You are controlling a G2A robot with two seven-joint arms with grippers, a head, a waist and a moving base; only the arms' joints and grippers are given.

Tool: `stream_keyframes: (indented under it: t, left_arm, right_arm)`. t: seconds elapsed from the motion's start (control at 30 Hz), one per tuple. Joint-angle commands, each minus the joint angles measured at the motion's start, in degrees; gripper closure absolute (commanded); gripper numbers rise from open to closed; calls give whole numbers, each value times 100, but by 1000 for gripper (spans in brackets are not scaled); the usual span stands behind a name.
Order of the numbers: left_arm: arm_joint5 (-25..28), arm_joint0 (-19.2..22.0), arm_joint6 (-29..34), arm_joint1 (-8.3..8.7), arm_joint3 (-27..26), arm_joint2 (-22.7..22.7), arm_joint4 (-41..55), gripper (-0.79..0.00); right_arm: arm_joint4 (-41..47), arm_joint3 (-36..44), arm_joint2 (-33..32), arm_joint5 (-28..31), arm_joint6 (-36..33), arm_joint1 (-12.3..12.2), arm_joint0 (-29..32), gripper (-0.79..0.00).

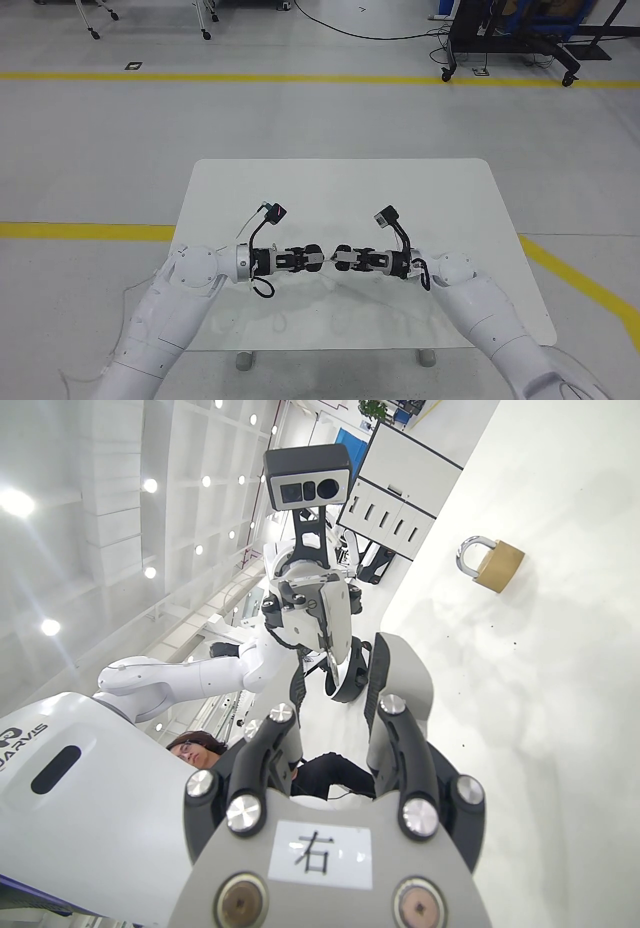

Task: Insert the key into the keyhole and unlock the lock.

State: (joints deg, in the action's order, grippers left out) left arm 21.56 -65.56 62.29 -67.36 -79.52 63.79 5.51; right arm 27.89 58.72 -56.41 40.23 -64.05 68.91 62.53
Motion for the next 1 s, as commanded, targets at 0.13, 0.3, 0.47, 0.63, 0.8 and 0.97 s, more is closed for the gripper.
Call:
stream_keyframes:
  t: [0.13, 0.3, 0.47, 0.63, 0.8, 0.97]
  left_arm:
    - [28, 8, -85, 13, 8, -51, -37, 0]
    - [26, 18, -176, 19, 12, -102, -56, 0]
    - [42, 29, -229, 31, 12, -132, -87, 0]
    - [55, 31, -262, 45, 5, -152, -79, 0]
    - [70, 39, -286, 59, 2, -167, -89, 0]
    - [57, 39, -312, 72, -11, -199, -119, 0]
  right_arm:
    - [126, -129, 66, 15, 15, 11, -29, 0]
    - [290, -192, 147, -1, -1, 28, -61, 0]
    - [345, -156, 242, 3, 3, 29, -63, -111]
    - [380, -130, 294, 18, 18, 10, -58, -120]
    - [389, -117, 349, 42, 42, -5, -58, -95]
    - [431, -79, 421, 61, 61, -6, -70, -86]
